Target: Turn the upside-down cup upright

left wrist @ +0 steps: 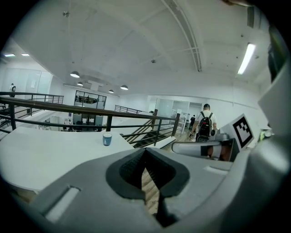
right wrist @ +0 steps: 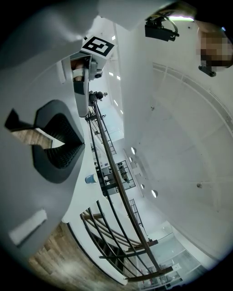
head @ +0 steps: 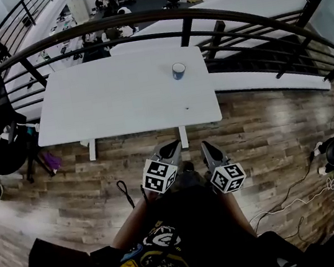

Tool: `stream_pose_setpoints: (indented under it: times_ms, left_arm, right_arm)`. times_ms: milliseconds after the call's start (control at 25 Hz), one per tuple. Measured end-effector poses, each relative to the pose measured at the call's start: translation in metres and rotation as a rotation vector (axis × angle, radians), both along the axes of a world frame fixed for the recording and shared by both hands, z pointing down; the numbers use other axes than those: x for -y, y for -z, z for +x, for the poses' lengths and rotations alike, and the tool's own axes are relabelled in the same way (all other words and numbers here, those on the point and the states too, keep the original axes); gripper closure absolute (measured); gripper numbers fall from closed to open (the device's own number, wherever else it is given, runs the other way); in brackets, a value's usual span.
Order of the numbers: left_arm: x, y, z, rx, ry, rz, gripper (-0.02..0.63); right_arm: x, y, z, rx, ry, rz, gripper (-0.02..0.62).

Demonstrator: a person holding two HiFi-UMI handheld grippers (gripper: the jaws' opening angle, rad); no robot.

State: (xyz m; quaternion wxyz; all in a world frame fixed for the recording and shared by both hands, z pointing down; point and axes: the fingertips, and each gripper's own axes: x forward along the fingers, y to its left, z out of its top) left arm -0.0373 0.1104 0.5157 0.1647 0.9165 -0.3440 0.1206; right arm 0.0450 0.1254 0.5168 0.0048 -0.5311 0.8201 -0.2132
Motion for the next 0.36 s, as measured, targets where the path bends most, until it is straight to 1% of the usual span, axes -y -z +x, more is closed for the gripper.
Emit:
stream_pose_setpoints:
  times_ms: [160,360]
  left_arm:
    - [0.005,-0.003,-0.001,0.004,0.008,-0.007,0.601]
    - [0.013,-0.006,-0.006,0.005,0.019,-0.004,0.601]
  right_arm:
    - [0.003,0.001,0.000,-0.023,0.004,0.005,0.594]
    - [0.009,-0.003,-0.001,-0.023,0.004,0.002,0.594]
